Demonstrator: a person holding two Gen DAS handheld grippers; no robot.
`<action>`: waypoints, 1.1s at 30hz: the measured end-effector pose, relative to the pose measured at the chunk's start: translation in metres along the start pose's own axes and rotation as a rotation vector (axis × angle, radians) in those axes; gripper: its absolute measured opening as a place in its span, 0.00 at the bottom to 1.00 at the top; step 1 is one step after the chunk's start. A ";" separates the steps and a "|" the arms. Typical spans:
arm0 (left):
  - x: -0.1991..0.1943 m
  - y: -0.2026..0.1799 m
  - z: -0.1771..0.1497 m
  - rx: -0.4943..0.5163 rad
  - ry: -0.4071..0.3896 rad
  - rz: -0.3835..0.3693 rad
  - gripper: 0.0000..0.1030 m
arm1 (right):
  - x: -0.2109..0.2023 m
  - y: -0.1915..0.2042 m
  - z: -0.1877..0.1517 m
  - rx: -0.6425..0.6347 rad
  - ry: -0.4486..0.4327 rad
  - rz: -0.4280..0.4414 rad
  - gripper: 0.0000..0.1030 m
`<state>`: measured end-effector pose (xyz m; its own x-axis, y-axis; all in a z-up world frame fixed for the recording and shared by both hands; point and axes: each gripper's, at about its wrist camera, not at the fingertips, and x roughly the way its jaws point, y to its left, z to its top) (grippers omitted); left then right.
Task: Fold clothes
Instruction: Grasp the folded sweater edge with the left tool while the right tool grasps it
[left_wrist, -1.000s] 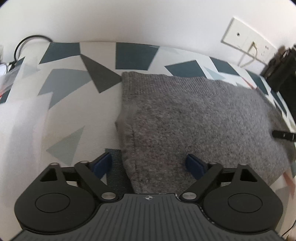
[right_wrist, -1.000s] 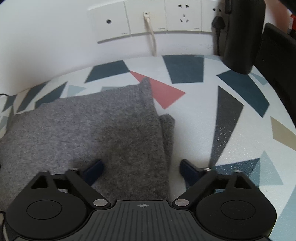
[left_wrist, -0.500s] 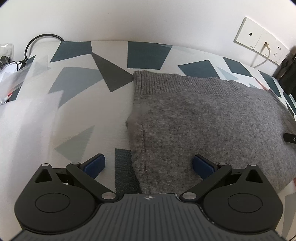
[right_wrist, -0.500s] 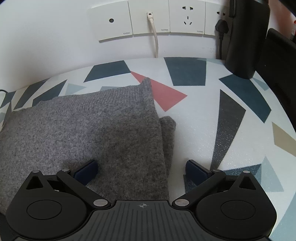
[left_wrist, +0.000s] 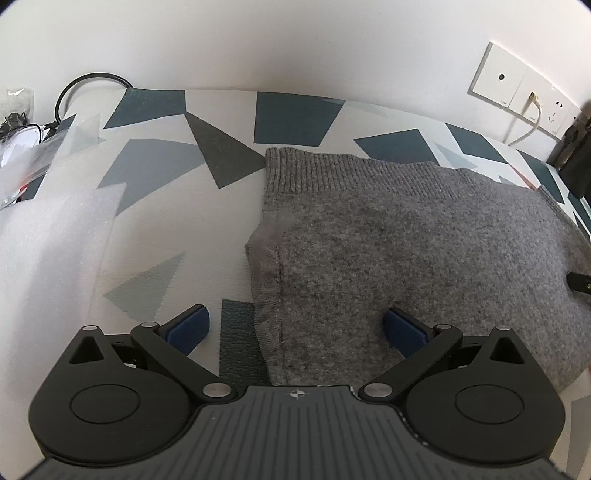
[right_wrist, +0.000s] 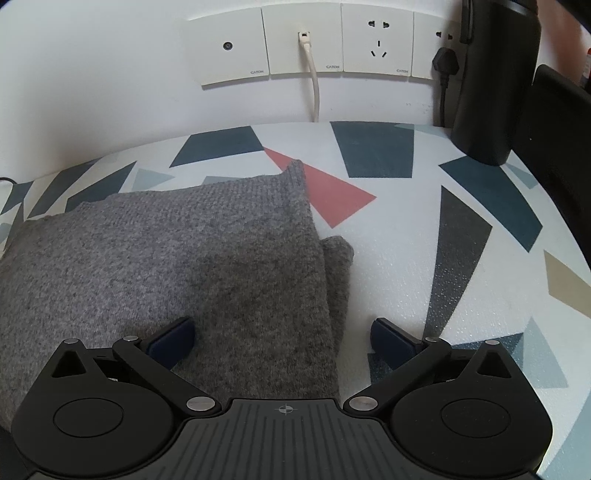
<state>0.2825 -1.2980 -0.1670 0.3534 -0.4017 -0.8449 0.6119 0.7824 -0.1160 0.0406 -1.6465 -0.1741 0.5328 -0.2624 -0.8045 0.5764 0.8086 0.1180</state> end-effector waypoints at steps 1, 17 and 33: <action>-0.001 -0.001 0.000 0.007 0.001 -0.005 0.96 | 0.000 0.000 0.000 -0.004 0.002 0.001 0.99; -0.002 -0.029 0.011 0.055 0.047 -0.116 0.54 | -0.010 0.014 0.005 -0.018 0.027 0.126 0.35; -0.003 -0.073 -0.005 0.076 0.034 -0.169 0.49 | -0.014 0.063 -0.007 -0.074 0.064 0.212 0.33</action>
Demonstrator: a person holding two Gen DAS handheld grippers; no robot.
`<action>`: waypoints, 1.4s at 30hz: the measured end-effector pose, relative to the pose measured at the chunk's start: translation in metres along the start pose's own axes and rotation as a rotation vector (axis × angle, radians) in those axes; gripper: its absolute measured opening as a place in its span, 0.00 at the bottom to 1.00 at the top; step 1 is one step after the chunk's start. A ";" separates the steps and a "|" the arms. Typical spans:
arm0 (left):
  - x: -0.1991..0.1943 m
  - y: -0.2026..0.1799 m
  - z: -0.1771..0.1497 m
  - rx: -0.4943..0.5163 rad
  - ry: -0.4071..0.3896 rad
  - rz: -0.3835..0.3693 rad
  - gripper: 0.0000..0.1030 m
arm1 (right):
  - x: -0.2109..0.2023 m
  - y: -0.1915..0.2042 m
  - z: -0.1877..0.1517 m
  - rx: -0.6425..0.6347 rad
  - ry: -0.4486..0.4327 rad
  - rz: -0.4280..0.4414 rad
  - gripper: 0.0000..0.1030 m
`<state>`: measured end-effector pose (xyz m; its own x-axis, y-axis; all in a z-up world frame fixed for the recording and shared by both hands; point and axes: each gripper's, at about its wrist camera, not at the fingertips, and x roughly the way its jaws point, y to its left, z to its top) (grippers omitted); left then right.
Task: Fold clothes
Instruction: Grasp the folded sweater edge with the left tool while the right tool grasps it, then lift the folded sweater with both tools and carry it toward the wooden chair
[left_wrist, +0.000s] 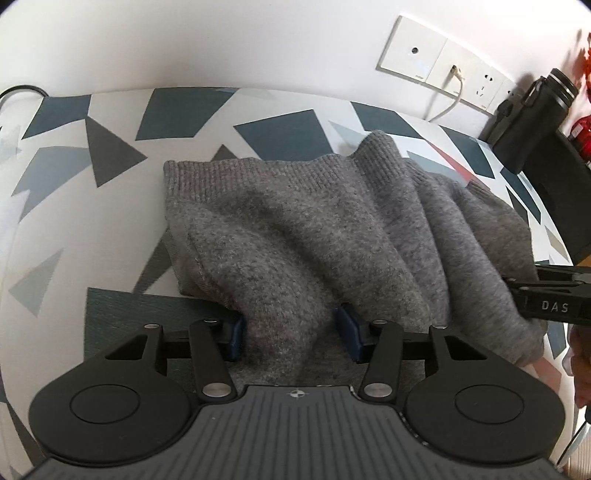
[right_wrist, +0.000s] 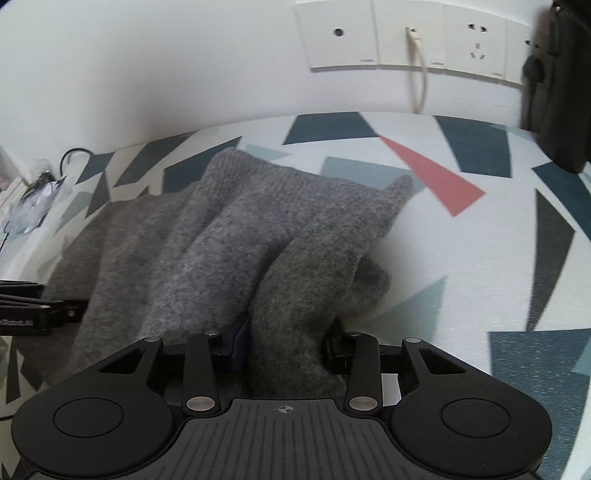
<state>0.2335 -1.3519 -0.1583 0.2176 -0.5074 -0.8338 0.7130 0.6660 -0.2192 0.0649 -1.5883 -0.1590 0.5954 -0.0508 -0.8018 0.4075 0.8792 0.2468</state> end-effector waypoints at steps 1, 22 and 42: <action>0.001 -0.004 0.000 0.008 0.002 -0.006 0.49 | 0.001 0.003 0.000 -0.005 0.002 0.002 0.33; 0.003 -0.034 -0.014 0.063 -0.108 -0.030 0.31 | -0.004 0.027 -0.011 -0.014 0.013 0.039 0.28; -0.034 -0.051 -0.037 0.064 -0.220 -0.023 0.21 | -0.050 0.050 -0.032 -0.020 -0.163 -0.007 0.24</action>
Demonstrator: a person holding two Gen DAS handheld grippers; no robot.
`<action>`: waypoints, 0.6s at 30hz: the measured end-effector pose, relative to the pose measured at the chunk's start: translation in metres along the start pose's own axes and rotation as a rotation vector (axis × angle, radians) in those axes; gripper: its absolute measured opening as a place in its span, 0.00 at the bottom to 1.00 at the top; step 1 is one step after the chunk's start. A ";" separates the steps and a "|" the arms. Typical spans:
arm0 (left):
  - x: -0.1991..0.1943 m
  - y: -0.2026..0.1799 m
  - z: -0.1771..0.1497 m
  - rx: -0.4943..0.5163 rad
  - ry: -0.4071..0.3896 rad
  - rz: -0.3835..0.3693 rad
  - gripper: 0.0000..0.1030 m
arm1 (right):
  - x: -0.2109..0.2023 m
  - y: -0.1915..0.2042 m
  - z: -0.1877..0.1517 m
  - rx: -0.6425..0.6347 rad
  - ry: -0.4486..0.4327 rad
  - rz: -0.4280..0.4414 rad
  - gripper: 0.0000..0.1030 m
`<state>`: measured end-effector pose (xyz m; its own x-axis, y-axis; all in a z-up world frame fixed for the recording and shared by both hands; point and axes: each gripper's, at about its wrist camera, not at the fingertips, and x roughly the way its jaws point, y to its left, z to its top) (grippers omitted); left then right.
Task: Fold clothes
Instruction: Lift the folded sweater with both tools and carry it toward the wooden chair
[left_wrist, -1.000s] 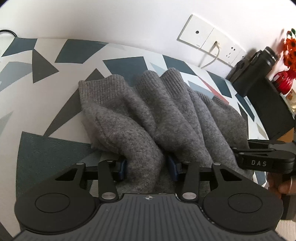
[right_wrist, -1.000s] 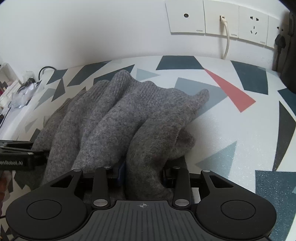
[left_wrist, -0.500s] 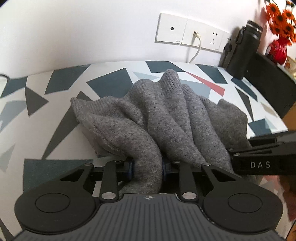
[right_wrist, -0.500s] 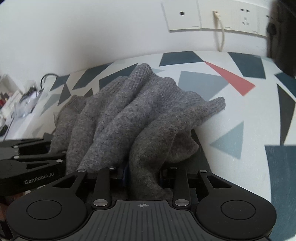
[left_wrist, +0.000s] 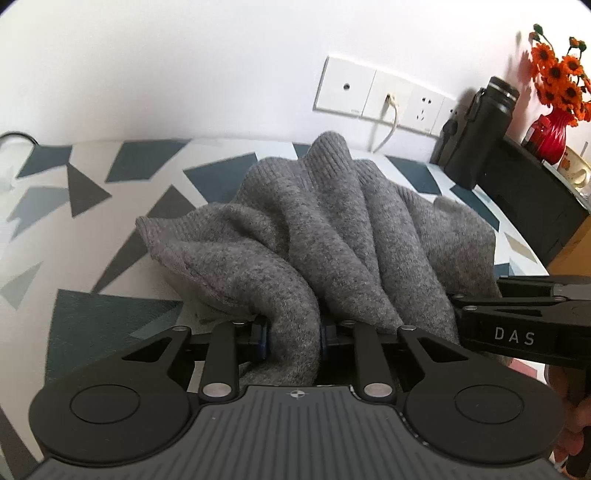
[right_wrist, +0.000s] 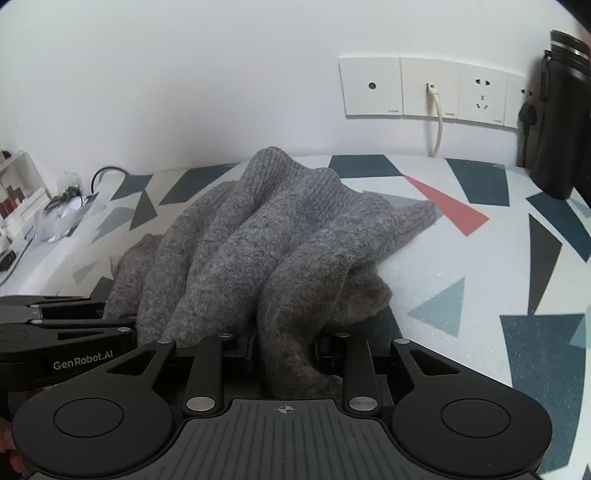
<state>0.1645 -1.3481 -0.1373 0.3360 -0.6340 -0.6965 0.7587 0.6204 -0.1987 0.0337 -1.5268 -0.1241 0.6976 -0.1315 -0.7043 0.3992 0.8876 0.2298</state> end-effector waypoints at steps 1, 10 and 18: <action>-0.004 -0.002 0.000 0.012 -0.012 0.006 0.21 | -0.003 0.001 0.000 0.001 -0.007 0.001 0.24; -0.058 -0.023 -0.003 0.030 -0.100 0.083 0.21 | -0.045 0.009 -0.003 -0.015 -0.077 0.070 0.24; -0.141 -0.047 -0.035 -0.020 -0.198 0.231 0.21 | -0.099 0.028 -0.017 -0.106 -0.111 0.217 0.24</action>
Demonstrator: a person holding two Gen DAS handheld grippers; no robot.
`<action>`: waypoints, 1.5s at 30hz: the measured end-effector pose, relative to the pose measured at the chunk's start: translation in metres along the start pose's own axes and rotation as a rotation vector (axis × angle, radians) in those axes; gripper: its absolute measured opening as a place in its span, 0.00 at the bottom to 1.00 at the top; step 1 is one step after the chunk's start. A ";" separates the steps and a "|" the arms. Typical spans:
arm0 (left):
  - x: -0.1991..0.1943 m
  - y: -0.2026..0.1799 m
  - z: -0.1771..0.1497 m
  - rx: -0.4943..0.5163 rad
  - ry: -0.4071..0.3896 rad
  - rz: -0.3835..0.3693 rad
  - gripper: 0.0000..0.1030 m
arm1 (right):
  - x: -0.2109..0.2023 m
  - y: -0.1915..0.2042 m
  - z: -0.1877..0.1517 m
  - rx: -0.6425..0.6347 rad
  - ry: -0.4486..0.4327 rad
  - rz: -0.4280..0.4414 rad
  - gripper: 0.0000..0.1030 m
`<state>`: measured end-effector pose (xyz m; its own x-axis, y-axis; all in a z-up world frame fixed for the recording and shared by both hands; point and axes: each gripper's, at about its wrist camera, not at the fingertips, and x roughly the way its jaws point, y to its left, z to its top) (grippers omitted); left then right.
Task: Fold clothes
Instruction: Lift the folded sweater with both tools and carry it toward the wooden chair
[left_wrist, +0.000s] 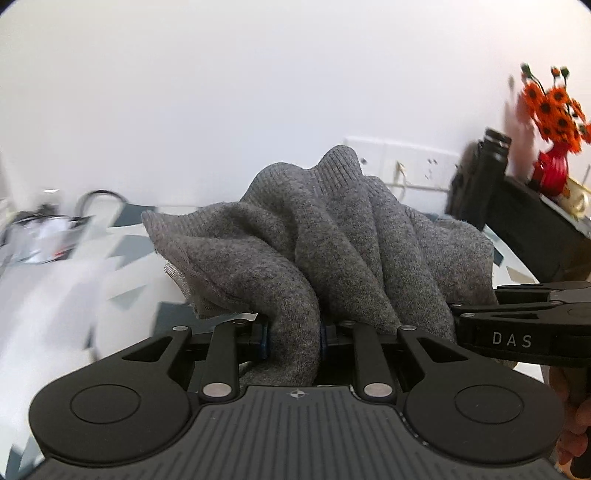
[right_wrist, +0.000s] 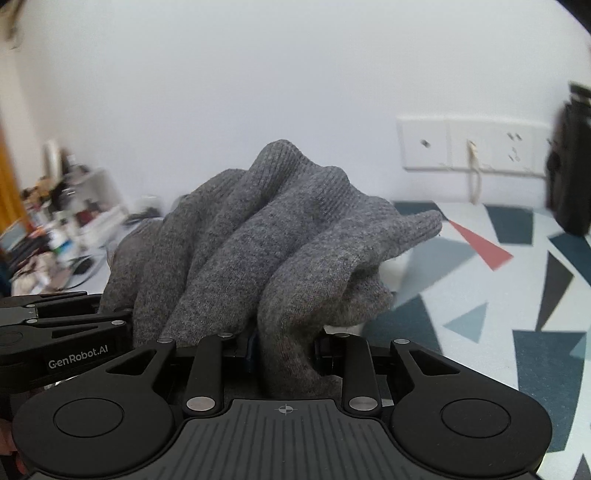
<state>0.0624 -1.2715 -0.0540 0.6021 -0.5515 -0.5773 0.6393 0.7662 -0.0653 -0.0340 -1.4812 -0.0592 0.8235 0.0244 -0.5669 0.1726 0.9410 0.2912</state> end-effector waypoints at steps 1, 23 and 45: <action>-0.013 0.001 -0.004 -0.008 -0.011 0.026 0.21 | -0.006 0.006 -0.002 -0.012 -0.001 0.025 0.24; -0.191 0.075 -0.075 -0.219 -0.072 0.387 0.21 | -0.048 0.179 -0.033 -0.244 0.098 0.369 0.24; -0.359 0.329 -0.145 -0.371 -0.136 0.544 0.21 | -0.001 0.511 -0.076 -0.427 0.135 0.529 0.24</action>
<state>-0.0125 -0.7739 0.0138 0.8625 -0.0730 -0.5008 0.0355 0.9958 -0.0839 0.0125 -0.9745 0.0313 0.6590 0.5320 -0.5316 -0.4838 0.8411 0.2419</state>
